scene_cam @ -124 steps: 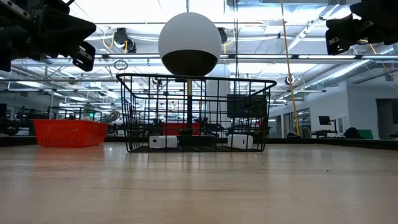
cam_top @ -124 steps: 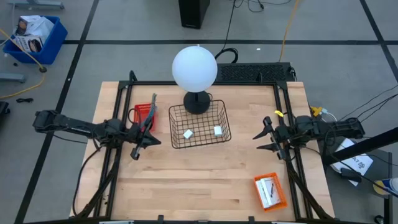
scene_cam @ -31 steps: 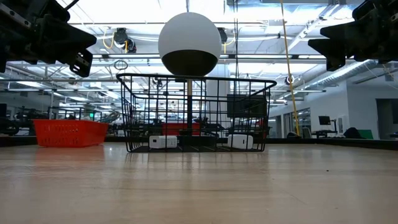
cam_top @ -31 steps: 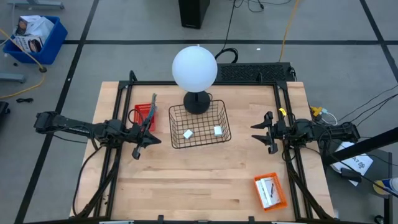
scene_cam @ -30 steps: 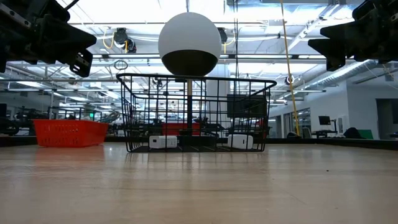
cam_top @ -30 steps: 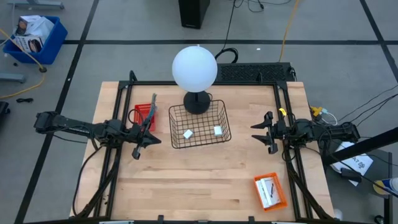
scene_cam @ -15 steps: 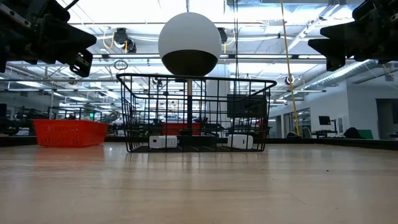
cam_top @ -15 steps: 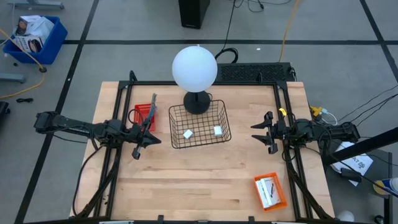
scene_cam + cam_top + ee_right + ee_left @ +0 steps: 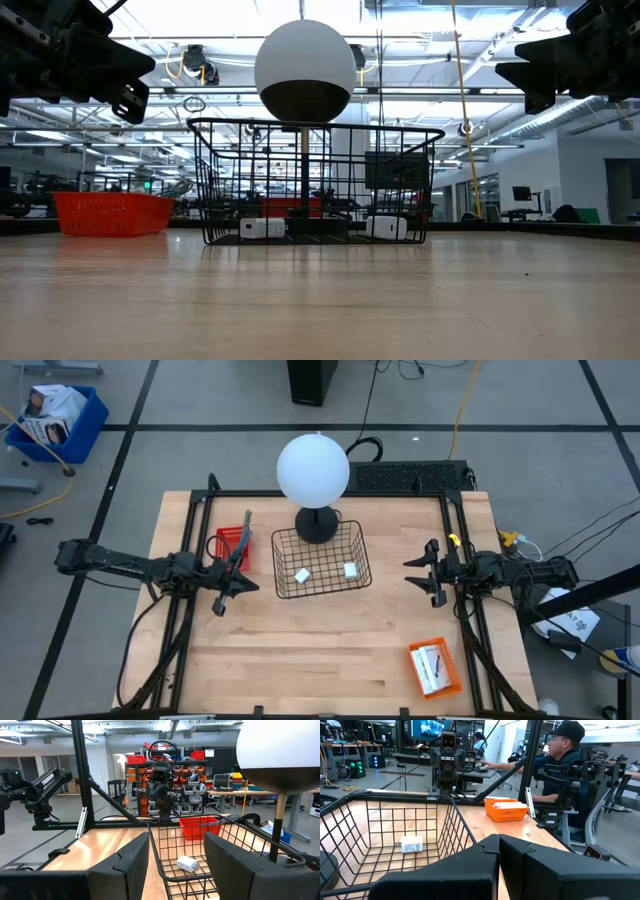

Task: Pick and place items into bin
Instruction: Return to Home Position

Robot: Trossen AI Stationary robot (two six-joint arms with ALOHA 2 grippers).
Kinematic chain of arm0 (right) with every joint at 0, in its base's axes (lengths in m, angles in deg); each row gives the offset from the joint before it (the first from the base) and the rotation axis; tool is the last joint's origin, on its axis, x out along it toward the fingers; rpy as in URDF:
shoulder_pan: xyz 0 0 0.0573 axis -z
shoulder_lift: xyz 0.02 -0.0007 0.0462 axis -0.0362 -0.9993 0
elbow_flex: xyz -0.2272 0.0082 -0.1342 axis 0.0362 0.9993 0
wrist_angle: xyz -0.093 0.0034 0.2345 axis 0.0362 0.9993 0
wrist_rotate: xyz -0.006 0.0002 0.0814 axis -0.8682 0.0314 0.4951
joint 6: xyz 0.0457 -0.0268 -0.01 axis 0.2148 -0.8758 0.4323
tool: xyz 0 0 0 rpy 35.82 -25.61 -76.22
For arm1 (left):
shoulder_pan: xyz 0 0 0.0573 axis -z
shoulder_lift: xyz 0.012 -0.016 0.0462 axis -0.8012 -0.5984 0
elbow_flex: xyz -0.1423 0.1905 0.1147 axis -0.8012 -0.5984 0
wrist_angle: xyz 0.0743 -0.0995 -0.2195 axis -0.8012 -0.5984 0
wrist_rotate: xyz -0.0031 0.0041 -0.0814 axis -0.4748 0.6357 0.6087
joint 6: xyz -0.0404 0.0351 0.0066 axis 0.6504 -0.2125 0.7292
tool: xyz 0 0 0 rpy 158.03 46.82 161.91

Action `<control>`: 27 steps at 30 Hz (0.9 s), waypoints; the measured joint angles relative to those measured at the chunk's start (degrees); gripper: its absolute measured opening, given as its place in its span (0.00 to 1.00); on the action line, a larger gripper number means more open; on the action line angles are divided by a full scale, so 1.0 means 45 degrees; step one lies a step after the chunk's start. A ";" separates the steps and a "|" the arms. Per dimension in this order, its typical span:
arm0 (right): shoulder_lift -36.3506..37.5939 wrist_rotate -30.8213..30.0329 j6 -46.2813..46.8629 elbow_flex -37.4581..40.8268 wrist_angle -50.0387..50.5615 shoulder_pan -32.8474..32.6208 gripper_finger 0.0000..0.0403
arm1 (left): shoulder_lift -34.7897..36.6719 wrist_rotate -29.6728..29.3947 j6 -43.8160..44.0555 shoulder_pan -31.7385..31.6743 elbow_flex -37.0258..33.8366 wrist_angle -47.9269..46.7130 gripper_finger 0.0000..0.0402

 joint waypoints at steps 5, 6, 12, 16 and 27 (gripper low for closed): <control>-0.0002 0.0002 0.0001 0.0000 0.0000 0.0000 0.45 | -0.0001 0.0000 -0.0001 -0.0003 0.0000 0.0002 0.02; 0.0000 0.0002 -0.0003 0.0000 -0.0002 0.0001 0.45 | 0.0002 0.0000 0.0002 0.0000 -0.0005 0.0000 0.02; 0.0001 -0.0002 -0.0003 0.0000 -0.0001 0.0001 0.44 | -0.0001 0.0000 0.0002 0.0000 0.0000 0.0001 0.02; -0.0002 0.0001 -0.0001 0.0000 -0.0004 -0.0002 0.45 | 0.0000 0.0000 0.0002 -0.0001 0.0000 0.0001 0.02; -0.0002 0.0002 -0.0003 0.0000 -0.0002 -0.0004 0.46 | 0.0000 0.0000 0.0002 -0.0001 0.0000 0.0001 0.02</control>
